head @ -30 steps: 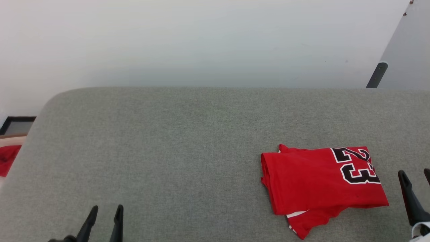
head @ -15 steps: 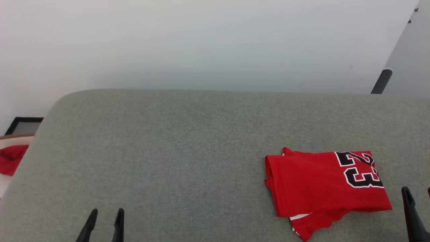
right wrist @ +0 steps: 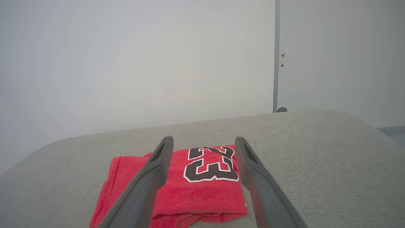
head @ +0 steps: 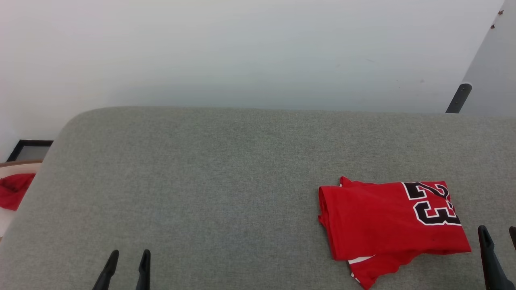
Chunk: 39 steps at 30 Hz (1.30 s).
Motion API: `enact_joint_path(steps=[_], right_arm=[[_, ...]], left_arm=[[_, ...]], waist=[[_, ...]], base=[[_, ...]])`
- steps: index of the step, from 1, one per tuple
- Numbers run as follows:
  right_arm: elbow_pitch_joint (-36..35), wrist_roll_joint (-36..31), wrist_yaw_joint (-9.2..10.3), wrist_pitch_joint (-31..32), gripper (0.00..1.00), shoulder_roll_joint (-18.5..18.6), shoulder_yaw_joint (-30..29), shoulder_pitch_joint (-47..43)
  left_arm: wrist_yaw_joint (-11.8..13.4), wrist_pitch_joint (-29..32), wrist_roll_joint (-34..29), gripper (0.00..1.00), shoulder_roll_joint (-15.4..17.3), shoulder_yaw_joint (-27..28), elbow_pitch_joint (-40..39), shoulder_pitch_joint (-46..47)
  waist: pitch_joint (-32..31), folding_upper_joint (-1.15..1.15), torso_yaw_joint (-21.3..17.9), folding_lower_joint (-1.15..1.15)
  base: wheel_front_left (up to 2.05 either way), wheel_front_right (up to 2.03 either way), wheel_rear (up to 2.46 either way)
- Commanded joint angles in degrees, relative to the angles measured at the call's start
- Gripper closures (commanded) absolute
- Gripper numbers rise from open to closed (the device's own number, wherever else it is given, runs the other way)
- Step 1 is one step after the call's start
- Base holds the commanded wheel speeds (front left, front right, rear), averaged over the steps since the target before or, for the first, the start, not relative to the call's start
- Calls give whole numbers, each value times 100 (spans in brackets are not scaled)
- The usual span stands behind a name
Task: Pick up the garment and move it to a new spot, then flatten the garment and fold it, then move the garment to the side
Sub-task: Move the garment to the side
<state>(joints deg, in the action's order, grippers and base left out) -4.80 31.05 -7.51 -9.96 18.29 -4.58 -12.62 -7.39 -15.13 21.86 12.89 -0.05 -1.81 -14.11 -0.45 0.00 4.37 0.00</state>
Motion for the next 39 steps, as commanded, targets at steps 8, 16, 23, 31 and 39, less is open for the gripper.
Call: enact_joint_path(steps=[8,16,23,31,39], right_arm=[[-37,-39,5,71,0,-16,31,-39],[-113,-24,5,324,0,203,285,352],[113,-55,5,1458,0,916,727,1499],[709,451,5,3448,0,1634,987,2683],[1081,1513,4,6131,0,1895,773,3044]], left_arm=[[-16,4,64,0,10,-42,28,29],[-16,5,40,0,-97,-22,-14,153],[-16,4,19,0,-233,-142,29,501],[-16,4,47,0,-249,-335,141,961],[-16,4,101,0,-292,-431,201,1207]], waist=[[7,0,9,0],[215,0,-25,0],[657,0,-75,0],[1158,0,-24,0],[1452,0,64,0]], base=[[0,0,0],[0,0,0],[0,0,0],[0,0,0],[0,0,0]])
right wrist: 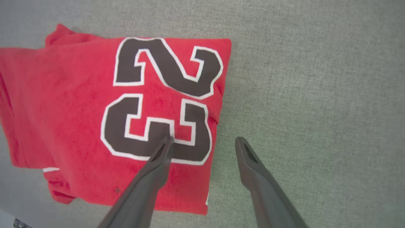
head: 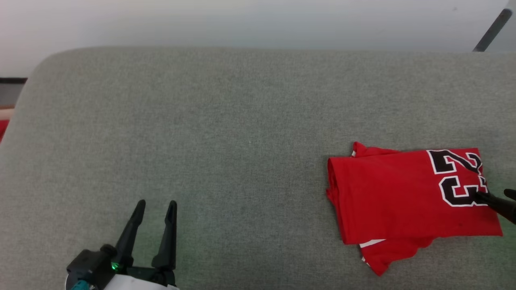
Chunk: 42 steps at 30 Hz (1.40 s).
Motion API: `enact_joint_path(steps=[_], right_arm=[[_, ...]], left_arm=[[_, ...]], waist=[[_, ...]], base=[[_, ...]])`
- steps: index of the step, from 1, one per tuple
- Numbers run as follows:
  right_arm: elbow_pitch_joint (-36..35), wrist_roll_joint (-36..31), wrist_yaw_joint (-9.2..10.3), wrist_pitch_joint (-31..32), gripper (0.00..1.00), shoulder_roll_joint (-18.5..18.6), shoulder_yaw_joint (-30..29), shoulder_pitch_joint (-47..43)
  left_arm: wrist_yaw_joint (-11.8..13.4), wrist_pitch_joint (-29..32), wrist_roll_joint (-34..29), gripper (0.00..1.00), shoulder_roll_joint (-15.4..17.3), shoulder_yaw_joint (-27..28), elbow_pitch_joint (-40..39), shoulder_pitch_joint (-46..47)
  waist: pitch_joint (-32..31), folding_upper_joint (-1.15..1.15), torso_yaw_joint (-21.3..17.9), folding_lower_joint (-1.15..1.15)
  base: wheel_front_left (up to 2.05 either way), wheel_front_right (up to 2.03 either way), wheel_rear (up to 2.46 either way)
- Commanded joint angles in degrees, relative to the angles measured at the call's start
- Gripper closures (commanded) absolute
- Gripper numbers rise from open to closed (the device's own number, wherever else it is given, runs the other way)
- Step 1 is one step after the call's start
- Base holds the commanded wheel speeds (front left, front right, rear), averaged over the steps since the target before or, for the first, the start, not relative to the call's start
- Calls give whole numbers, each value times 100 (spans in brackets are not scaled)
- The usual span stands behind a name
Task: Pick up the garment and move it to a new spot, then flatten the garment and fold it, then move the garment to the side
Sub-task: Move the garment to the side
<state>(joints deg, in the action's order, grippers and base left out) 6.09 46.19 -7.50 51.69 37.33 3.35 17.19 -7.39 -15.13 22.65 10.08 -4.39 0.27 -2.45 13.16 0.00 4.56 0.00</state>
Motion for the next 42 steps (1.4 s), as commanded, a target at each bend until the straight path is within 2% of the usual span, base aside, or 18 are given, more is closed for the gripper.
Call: enact_joint_path(steps=[1,8,17,18,19,20,21,30,42], right_arm=[[2,38,3,105,0,-64,-105,84],[113,-300,3,755,0,-383,-423,145],[263,-701,3,1081,0,-771,-298,-123],[251,-706,2,1087,21,-800,-283,-167],[221,-684,2,1043,62,-824,-286,-188],[208,-677,1,986,87,-853,-317,-200],[194,-683,1,972,100,-867,-319,-215],[-30,-589,5,237,100,-875,-764,-330],[113,-488,5,-853,100,-700,-1434,-8]], left_arm=[[-16,4,26,0,-14,-11,-9,73],[-16,4,57,0,-14,-116,-58,348],[-16,4,86,0,-75,-261,78,675],[-16,4,93,0,-81,-265,91,696],[-16,5,97,0,-87,-268,105,710],[-16,5,94,0,-94,-272,120,717],[-16,5,101,0,-98,-278,134,722],[-16,5,10,0,-52,-310,176,758],[-16,5,-66,0,243,-449,-36,949]], waist=[[134,0,61,0],[545,0,167,0],[824,0,264,0],[827,0,266,0],[828,0,267,0],[825,0,265,0],[819,0,262,0],[672,0,105,0],[756,0,-683,0]], base=[[0,0,0],[0,0,0],[0,0,0],[0,0,0],[0,0,0],[0,0,0],[0,0,0],[0,0,0],[0,0,0]])
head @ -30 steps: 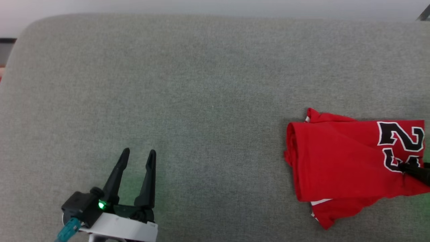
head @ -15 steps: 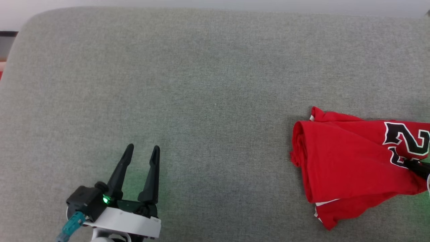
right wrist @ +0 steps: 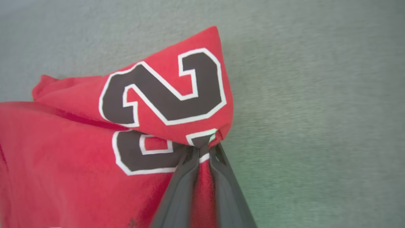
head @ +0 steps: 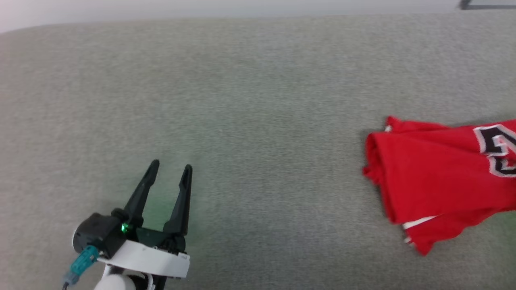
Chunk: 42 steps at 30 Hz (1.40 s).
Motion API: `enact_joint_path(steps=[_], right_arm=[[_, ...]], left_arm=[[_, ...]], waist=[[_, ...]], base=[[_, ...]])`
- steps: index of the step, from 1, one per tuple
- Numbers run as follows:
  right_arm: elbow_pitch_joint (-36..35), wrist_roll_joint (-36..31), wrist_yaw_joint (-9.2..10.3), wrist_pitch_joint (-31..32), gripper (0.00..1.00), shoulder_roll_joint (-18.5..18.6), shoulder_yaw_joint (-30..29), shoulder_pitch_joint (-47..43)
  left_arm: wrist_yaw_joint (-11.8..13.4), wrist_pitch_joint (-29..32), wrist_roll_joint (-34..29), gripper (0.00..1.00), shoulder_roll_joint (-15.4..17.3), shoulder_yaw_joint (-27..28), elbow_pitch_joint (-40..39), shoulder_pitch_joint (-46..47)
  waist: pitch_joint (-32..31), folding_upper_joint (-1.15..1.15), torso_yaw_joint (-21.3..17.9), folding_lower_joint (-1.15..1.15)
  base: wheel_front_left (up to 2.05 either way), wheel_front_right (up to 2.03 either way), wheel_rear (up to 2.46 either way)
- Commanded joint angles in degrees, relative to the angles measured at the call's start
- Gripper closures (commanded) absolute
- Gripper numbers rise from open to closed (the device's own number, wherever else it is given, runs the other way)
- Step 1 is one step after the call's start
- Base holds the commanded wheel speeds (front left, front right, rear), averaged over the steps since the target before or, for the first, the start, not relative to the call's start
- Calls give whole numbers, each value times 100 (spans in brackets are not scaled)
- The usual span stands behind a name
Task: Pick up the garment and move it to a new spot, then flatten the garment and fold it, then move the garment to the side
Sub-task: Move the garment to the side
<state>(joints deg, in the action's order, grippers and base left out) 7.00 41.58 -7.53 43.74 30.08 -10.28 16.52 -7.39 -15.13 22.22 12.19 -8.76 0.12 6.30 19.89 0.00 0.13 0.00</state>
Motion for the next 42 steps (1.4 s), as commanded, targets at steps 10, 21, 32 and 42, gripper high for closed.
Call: enact_joint_path(steps=[10,21,32,42], right_arm=[[882,-204,8,-1137,100,28,-563,460],[2147,-980,8,-2269,100,146,-728,1714],[3585,-1956,8,-3220,100,327,-612,3000],[4690,-2380,8,-3696,100,217,-413,3538]], left_arm=[[-17,5,-18,0,424,-418,-159,649],[-17,5,-114,0,788,-434,-427,912],[-17,5,-165,0,1075,-305,-676,1047],[-17,5,-225,0,1135,-162,-814,1031]], waist=[[326,0,-877,0],[708,0,-1193,0],[1064,0,-1136,0],[1188,0,-1106,0]], base=[[0,0,0],[0,0,0],[0,0,0],[0,0,0]])
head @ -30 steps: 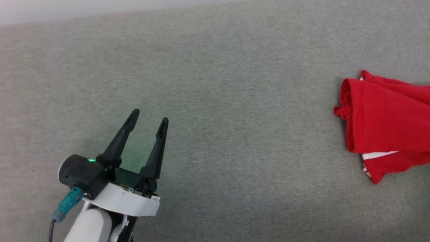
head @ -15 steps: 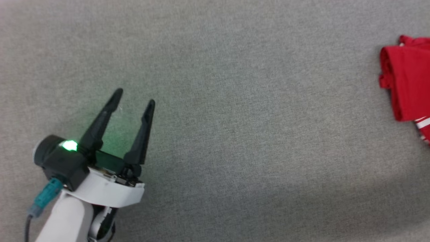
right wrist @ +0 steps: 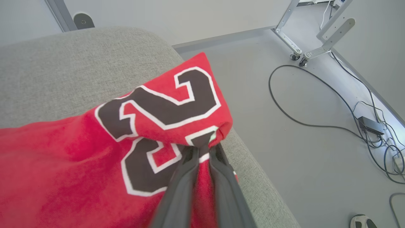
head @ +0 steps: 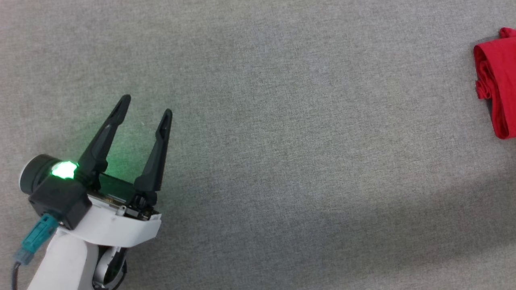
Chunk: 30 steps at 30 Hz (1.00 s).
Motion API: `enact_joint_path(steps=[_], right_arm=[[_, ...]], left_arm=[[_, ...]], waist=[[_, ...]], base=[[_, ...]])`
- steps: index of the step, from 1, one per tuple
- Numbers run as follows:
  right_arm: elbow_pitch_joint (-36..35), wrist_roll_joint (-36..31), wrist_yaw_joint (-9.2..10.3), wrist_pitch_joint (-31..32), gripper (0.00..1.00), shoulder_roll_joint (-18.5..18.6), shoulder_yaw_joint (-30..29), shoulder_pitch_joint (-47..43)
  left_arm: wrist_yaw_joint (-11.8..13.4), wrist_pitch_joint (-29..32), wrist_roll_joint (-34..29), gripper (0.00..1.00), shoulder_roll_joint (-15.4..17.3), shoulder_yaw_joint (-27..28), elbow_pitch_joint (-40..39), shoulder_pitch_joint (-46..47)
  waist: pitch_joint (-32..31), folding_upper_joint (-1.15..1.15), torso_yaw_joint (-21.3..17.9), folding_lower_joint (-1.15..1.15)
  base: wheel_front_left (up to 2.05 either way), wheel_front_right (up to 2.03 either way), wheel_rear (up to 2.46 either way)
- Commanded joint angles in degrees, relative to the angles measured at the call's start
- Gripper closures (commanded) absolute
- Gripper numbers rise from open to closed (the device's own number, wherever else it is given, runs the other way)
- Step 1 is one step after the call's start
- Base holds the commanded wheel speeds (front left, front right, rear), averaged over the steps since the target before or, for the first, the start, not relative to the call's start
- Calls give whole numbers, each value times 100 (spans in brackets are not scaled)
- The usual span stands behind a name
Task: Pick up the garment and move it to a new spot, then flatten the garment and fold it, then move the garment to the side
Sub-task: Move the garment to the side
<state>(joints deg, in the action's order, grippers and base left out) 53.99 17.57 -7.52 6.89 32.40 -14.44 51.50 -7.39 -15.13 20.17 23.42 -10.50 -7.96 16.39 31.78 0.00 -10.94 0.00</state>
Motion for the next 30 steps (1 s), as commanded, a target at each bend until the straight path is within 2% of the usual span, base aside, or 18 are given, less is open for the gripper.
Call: enact_joint_path(steps=[1,5,7,8,9,17,22,30], right_arm=[[75,-14,7,-39,100,-20,34,86],[337,-78,7,-227,98,3,97,231],[446,-106,7,-345,42,27,119,301],[487,-110,7,-394,9,29,144,324],[511,-95,7,-437,0,19,169,342],[401,197,7,-645,0,-29,717,100],[-134,428,7,-646,0,-84,1594,-352],[-1091,996,7,-651,0,-372,2782,-1293]], left_arm=[[-17,5,-31,0,13,20,-18,17],[-17,5,-56,0,7,41,-39,12],[-14,5,-66,0,-19,46,-33,11],[-6,5,-68,0,-42,52,-20,0],[15,5,-64,0,-67,68,7,-21],[85,5,74,0,-424,343,468,-197],[47,4,59,0,-662,538,779,-377],[15,5,-20,0,-985,955,1291,-787]], waist=[[1,0,-1,0],[-18,0,-1,0],[-53,0,12,0],[-85,0,23,0],[-120,0,34,0],[-664,0,264,0],[-1101,0,533,0],[-1890,0,1125,0]], base=[[0,0,0],[0,0,0],[0,0,0],[0,0,0],[0,0,0],[0,0,0],[0,0,0],[0,0,0]])
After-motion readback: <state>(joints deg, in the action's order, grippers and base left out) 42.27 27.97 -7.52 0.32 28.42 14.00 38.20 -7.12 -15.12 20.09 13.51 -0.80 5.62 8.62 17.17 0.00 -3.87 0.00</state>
